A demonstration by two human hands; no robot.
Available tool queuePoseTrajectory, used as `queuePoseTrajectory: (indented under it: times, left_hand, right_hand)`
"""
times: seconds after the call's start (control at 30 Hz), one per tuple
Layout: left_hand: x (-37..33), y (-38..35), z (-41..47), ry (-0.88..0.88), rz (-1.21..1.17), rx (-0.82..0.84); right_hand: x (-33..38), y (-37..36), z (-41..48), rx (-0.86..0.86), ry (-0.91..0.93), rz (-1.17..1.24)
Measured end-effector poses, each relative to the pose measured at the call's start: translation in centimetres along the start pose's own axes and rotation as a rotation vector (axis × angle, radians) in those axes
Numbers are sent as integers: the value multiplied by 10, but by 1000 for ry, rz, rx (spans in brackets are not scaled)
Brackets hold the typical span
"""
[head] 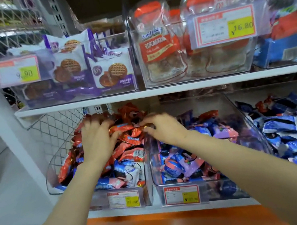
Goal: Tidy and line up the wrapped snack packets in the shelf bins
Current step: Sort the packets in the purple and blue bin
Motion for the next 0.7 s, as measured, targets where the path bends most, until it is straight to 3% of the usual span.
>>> queuePoseTrajectory:
  times: [0.27,0.37,0.7]
  left_hand:
    - [-6,-4,1,34,15,26]
    - [-11,1,-4,22,5,34]
    - [-38,6,-17,-53,-19,45]
  right_hand:
    - [-2,-8,-15,189,80,1]
    - [-13,17,-26,87,59,-78]
    - [-107,69,-91,-121,-204,87]
Point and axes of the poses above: each hand's wrist, its own z-axis towards the middle knuckle, its own y-axis out of the back of the hand, x = y × z, the point moved 9 cm from there along z, towards the middle knuckle, and after that the axes turned 4 degrees about y, right-handed, at the moved point
